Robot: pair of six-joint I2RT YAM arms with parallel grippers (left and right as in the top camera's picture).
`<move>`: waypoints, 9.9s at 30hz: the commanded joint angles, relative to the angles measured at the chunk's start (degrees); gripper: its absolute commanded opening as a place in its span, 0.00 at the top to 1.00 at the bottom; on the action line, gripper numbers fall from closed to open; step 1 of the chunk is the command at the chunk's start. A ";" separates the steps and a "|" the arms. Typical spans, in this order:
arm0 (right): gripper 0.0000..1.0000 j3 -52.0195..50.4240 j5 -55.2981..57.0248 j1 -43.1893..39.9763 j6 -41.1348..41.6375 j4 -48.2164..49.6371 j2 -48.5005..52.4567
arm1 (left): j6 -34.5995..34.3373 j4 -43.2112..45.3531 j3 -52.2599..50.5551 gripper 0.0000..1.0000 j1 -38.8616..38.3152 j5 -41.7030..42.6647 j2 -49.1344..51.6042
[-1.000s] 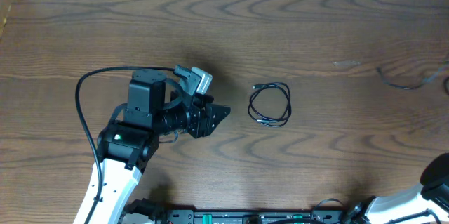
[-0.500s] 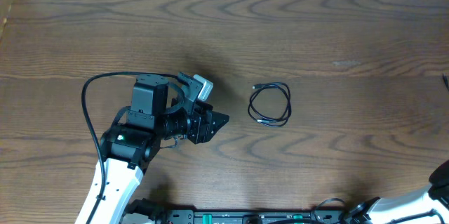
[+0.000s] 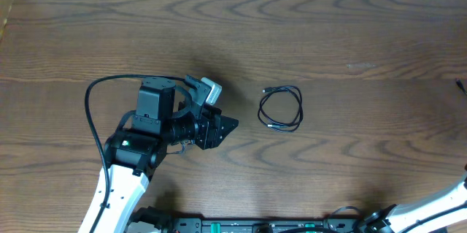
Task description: Untangle cables
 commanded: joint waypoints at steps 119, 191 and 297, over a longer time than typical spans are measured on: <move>0.56 -0.57 -16.81 31.91 -3.56 -5.79 -13.46 | 0.85 8.09 -0.35 0.22 0.15 -5.35 3.45; 0.13 -57.61 -29.31 70.03 -24.39 41.94 -25.27 | -6.51 3.52 -0.35 0.16 0.20 -27.32 -5.18; 0.99 -55.52 -32.06 75.45 -3.80 37.16 -45.48 | -6.56 -1.09 -0.35 0.16 0.20 -27.28 -5.22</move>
